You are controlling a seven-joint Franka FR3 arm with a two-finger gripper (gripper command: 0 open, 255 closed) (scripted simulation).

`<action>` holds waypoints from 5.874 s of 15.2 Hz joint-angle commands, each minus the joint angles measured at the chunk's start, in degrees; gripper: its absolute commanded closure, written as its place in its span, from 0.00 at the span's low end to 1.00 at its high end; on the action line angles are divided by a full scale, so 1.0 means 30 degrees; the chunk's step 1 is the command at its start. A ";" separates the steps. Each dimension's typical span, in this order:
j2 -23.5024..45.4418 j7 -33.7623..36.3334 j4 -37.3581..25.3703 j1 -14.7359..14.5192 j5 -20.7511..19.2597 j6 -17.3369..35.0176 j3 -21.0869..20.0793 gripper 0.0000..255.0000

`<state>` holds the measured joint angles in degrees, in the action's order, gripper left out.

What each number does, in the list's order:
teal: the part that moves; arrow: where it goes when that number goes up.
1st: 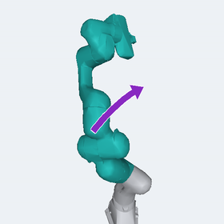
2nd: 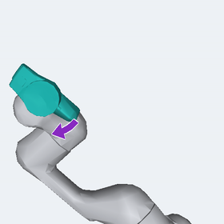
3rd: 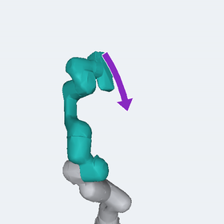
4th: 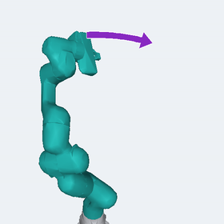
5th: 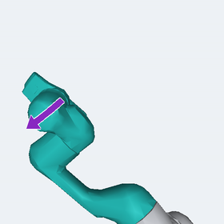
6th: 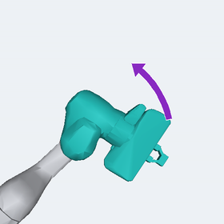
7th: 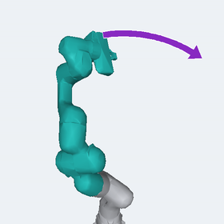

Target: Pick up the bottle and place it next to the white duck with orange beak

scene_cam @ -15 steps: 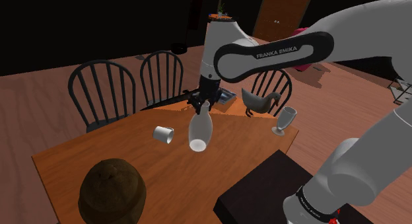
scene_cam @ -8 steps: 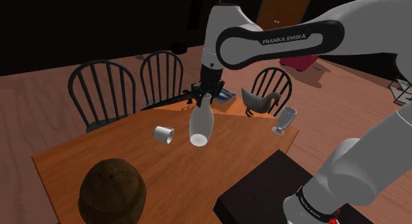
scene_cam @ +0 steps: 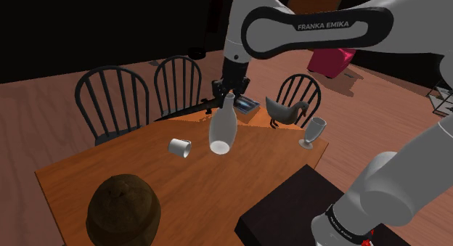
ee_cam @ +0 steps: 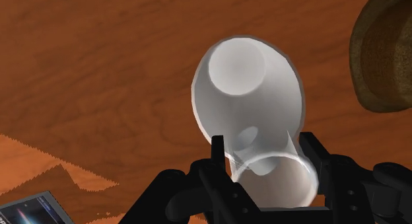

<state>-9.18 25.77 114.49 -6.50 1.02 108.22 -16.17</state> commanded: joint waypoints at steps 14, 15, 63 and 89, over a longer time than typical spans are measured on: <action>0.0243 -0.0031 -0.4139 0.0061 -0.0086 -0.3902 0.0057 1.00; 0.0292 -0.0026 -0.4450 0.0063 -0.0099 -0.4166 0.0055 1.00; 0.2226 -2.1954 -0.7359 0.7407 -0.0162 -0.5181 1.4689 1.00; 0.4582 -2.4707 -0.4463 0.8615 0.1185 -0.0339 1.5858 1.00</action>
<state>4.40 -48.24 100.60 19.31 4.47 106.51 31.40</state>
